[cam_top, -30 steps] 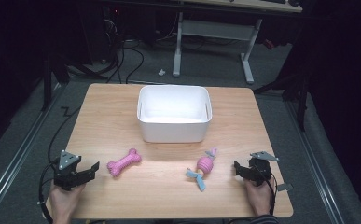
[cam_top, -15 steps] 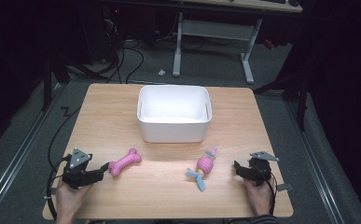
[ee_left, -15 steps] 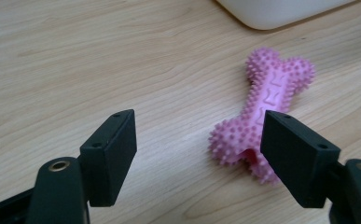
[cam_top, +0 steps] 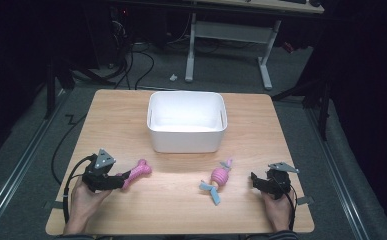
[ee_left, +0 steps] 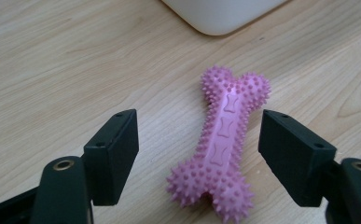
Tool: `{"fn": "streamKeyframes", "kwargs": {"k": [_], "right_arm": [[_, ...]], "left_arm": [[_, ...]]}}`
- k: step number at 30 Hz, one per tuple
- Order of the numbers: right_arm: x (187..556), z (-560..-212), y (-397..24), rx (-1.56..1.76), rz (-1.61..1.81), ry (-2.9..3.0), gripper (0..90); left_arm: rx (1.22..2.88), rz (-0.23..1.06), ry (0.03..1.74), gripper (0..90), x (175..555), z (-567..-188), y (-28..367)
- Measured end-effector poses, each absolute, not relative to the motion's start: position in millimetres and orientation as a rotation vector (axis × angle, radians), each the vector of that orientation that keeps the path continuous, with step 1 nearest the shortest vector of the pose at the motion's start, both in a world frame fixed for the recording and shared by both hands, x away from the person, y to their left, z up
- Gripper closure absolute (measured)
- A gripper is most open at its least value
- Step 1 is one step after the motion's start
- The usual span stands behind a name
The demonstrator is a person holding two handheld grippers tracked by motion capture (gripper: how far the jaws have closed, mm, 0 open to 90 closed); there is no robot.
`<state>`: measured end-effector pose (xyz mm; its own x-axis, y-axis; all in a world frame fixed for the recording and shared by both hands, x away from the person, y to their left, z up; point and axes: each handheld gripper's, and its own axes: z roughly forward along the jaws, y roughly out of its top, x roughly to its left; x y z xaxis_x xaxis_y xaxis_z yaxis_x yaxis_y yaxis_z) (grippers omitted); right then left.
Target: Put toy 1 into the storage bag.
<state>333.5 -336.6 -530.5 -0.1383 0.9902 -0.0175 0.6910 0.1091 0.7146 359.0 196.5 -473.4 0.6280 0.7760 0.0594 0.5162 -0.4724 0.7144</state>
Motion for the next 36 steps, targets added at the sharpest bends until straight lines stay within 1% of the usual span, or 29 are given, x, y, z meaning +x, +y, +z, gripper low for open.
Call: {"fn": "streamKeyframes", "kwargs": {"k": [2,7,11,14,18,25,36], "right_arm": [[333,-531,-337,1.631,0.778,1.89,21.8],[333,-531,-336,1.629,0.779,1.892,21.8],[333,-531,-336,1.628,0.779,1.893,21.8],[333,-530,-337,1.625,0.779,1.896,21.8],[333,-530,-337,1.627,0.779,1.896,21.8],[333,-530,-337,1.624,0.779,1.898,21.8],[333,-530,-336,1.625,0.781,1.899,21.8]], "left_arm": [[2.225,0.479,0.985,30.3,364,-474,190],[2.282,0.452,0.966,31.6,371,-478,180],[2.297,0.423,0.951,32.5,375,-480,175],[2.328,0.426,0.93,36.8,377,-482,169],[2.358,0.403,0.927,39.2,382,-487,163],[2.385,0.369,0.937,39.5,388,-494,160],[2.42,0.349,0.943,40.9,391,-500,157]]}}
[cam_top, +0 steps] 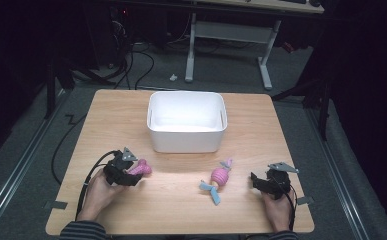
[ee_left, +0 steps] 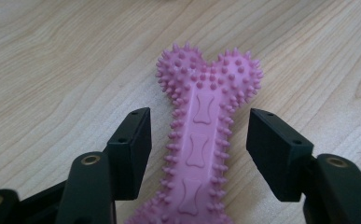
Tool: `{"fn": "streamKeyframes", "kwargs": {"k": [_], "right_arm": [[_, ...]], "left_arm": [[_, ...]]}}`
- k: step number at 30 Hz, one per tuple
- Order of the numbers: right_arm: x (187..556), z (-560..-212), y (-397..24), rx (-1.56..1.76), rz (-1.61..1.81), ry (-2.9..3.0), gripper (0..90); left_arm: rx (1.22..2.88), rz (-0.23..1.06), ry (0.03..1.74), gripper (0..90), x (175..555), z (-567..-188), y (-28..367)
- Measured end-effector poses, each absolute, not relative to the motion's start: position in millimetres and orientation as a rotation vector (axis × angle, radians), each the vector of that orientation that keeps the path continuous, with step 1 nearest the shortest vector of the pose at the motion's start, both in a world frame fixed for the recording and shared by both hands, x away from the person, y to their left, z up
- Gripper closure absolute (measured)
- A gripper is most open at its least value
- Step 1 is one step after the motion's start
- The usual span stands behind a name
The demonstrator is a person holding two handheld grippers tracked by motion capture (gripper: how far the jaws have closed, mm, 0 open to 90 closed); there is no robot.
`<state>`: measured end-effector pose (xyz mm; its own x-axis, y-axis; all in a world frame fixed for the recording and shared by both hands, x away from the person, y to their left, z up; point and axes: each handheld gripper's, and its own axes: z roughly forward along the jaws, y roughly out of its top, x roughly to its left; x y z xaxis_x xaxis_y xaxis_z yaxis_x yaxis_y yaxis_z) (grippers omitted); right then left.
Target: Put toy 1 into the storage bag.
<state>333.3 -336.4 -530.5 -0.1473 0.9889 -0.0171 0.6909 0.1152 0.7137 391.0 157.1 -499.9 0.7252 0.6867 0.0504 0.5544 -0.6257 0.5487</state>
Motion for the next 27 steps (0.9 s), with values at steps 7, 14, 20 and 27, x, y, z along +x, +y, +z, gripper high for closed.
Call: {"fn": "streamKeyframes", "kwargs": {"k": [7,14,20,27], "right_arm": [[333.3,-530.4,-336.5,1.624,0.78,1.899,21.8],[333.3,-530.4,-336.4,1.625,0.78,1.899,21.7],[333.3,-530.5,-336.4,1.624,0.781,1.899,21.8],[333.3,-530.4,-336.4,1.624,0.781,1.899,21.8]], "left_arm": [[2.432,0.318,0.943,45.9,393.2,-504.4,155.7],[2.44,0.303,0.951,52.1,396.1,-507.2,156.6],[2.436,0.297,0.939,56.0,397.0,-506.6,159.1],[2.428,0.321,0.918,58.9,393.3,-505.9,159.0]]}}
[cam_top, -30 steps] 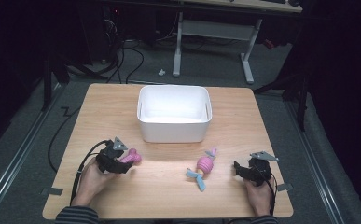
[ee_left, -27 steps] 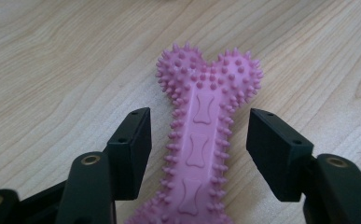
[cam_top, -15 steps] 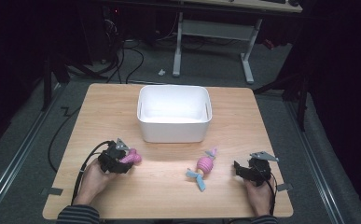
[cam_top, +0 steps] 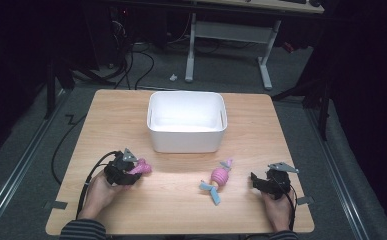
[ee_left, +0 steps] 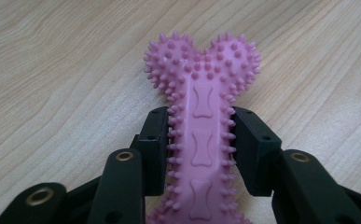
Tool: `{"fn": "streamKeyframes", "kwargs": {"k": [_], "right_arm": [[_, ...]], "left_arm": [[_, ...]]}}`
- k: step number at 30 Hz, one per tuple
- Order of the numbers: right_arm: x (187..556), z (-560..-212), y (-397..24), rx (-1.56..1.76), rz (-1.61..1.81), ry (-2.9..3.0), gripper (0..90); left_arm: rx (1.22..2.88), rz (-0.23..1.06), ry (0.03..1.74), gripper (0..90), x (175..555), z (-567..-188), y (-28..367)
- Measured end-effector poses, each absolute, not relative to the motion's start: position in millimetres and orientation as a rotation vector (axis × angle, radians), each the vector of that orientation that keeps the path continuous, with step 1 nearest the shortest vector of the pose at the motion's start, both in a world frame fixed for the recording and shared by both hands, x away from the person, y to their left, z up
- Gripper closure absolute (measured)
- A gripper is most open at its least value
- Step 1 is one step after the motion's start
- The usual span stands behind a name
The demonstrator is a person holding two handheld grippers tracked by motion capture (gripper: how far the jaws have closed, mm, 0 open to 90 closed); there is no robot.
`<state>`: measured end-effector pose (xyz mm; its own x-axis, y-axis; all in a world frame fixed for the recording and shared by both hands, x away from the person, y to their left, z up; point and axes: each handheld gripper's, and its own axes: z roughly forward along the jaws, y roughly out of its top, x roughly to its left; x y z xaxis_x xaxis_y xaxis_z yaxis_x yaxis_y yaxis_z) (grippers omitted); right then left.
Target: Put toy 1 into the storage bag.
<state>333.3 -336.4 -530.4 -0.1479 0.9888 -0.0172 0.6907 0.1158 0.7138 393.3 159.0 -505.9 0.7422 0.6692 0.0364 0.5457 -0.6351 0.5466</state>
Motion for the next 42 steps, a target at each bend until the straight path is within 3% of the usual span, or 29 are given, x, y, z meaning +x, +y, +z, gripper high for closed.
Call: {"fn": "streamKeyframes", "kwargs": {"k": [42], "right_arm": [[333,-531,-336,1.61,0.787,1.909,21.7]], "left_arm": [[2.226,0.335,0.878,59.4,378,-434,163]]}}
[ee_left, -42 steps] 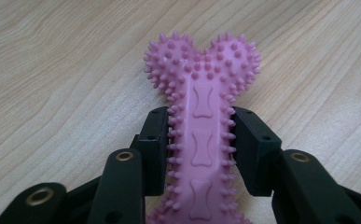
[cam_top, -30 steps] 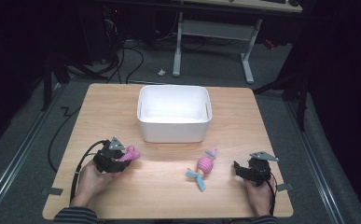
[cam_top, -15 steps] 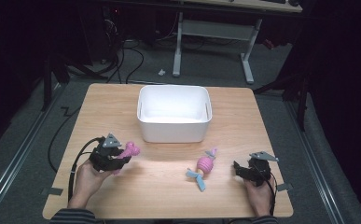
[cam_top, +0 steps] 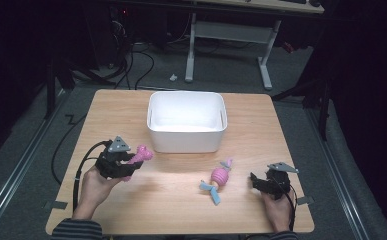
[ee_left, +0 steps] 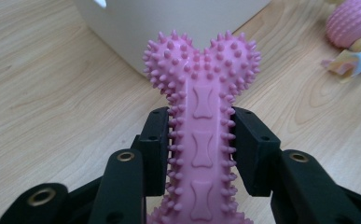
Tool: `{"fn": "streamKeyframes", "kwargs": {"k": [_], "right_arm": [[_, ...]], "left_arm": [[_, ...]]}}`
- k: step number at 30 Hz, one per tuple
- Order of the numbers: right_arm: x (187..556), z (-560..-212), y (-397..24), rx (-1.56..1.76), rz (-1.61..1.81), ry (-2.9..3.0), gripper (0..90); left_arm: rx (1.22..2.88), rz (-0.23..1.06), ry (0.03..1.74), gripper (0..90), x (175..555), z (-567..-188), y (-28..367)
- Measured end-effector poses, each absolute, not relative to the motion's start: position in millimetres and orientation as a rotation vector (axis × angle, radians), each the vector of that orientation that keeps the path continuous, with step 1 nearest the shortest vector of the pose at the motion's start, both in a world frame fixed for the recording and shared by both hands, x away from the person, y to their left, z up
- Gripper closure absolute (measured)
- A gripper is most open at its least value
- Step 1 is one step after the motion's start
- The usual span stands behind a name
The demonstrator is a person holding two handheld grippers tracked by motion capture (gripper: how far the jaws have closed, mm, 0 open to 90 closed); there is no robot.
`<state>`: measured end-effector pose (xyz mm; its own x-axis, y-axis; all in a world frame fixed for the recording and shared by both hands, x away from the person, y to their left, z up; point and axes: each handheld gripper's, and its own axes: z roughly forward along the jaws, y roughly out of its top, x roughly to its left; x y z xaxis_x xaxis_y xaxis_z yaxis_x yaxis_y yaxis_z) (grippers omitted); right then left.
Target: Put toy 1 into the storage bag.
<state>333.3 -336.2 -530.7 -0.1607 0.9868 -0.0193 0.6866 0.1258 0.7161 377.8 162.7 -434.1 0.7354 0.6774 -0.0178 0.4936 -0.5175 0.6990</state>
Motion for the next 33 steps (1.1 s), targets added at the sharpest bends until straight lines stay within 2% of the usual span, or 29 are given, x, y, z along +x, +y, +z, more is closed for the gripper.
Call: {"fn": "streamKeyframes", "kwargs": {"k": [33], "right_arm": [[333,-531,-336,1.607,0.789,1.912,21.7]], "left_arm": [[2.166,0.316,0.791,59.5,418,-351,143]]}}
